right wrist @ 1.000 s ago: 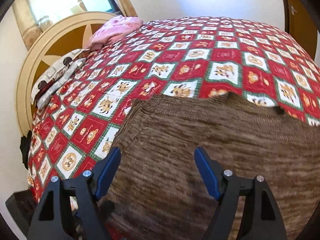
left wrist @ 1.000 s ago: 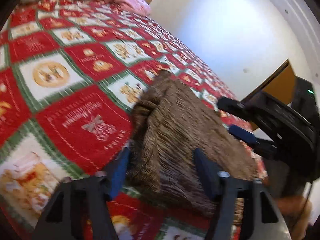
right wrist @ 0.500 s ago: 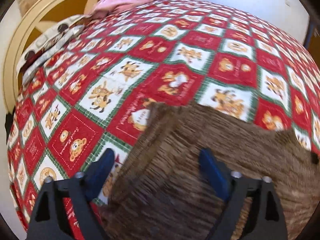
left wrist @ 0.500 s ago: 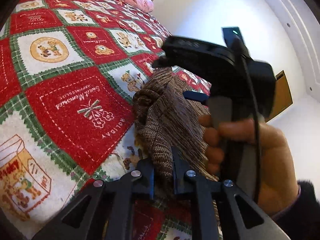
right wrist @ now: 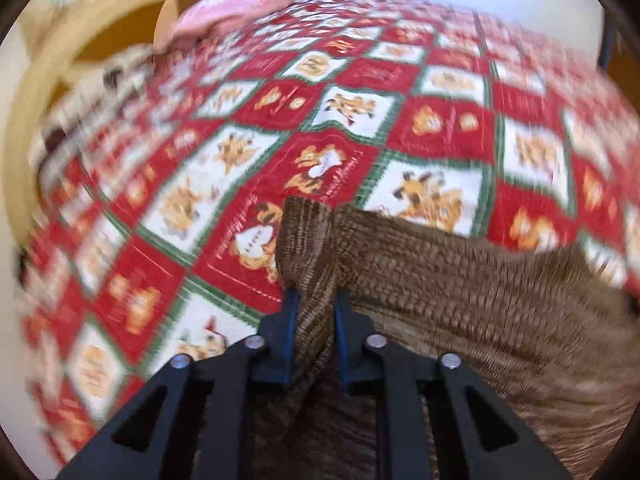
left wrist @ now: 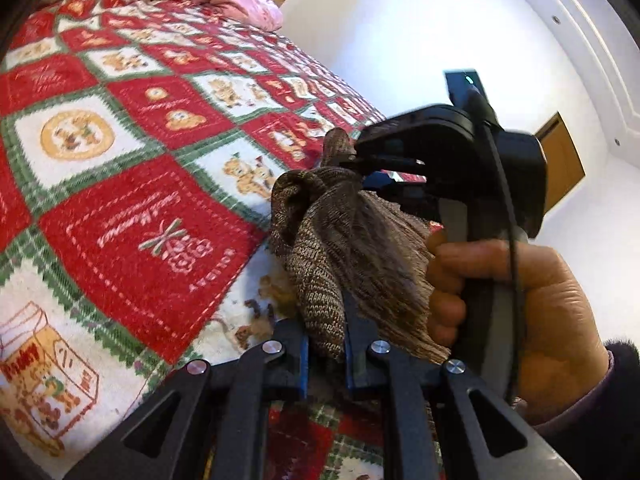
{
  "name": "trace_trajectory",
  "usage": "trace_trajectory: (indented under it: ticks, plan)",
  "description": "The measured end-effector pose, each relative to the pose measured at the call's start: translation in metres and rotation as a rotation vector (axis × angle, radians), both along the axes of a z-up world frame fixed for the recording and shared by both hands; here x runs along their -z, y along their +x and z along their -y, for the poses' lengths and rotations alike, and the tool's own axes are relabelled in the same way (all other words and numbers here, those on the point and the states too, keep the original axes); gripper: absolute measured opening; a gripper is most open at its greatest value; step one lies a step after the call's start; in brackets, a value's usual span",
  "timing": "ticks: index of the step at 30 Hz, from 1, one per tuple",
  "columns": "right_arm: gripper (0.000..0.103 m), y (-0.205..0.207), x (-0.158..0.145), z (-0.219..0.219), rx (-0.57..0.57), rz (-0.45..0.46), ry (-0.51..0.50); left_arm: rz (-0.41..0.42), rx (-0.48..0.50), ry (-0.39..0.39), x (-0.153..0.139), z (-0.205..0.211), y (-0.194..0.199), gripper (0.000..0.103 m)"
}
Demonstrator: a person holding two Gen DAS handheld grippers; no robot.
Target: Fold small clothes
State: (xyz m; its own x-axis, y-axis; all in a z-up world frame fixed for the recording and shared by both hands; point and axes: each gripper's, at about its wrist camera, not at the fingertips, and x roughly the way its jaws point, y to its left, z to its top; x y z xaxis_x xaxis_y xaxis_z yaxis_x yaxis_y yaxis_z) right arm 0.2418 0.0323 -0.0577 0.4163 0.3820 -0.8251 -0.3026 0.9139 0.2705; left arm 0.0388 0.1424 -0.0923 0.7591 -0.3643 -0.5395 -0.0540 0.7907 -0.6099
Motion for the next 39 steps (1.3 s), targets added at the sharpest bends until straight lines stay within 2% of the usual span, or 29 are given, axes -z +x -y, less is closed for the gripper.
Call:
trace_trajectory:
  ticks: [3,8,14,19,22,27,30,36,37,39]
  plan:
    - [0.014,-0.005,-0.012,0.021,0.009,-0.007,0.125,0.081,0.043,0.079,-0.023,0.012,-0.003,0.011]
    - [0.014,-0.02,-0.048,0.061,0.045,0.059,0.213,0.216,0.18,0.2,-0.066,0.057,-0.011,0.011]
    - [0.014,-0.041,-0.083,0.153,0.133,0.114,0.293,0.329,0.325,0.245,-0.097,0.105,-0.02,0.011]
    - [0.014,-0.065,-0.088,0.238,0.216,0.138,0.336,0.394,0.47,0.283,-0.104,0.162,-0.031,0.011]
    - [0.014,-0.077,-0.079,0.272,0.253,0.142,0.292,0.396,0.565,0.294,-0.098,0.2,-0.033,0.011]
    - [0.014,-0.092,-0.044,0.323,0.342,0.096,0.296,0.382,0.685,0.366,-0.078,0.257,-0.044,0.011]
    - [0.014,-0.096,-0.027,0.349,0.376,0.066,0.308,0.342,0.712,0.4,-0.062,0.277,-0.045,0.011]
    - [0.014,-0.086,0.0,0.367,0.372,0.029,0.321,0.303,0.726,0.483,-0.049,0.305,-0.047,0.011]
    - [0.015,-0.084,0.003,0.369,0.383,0.024,0.305,0.287,0.731,0.498,-0.049,0.308,-0.053,0.014]
    - [0.025,-0.086,0.006,0.374,0.402,0.017,0.297,0.254,0.778,0.515,-0.045,0.31,-0.055,0.019]
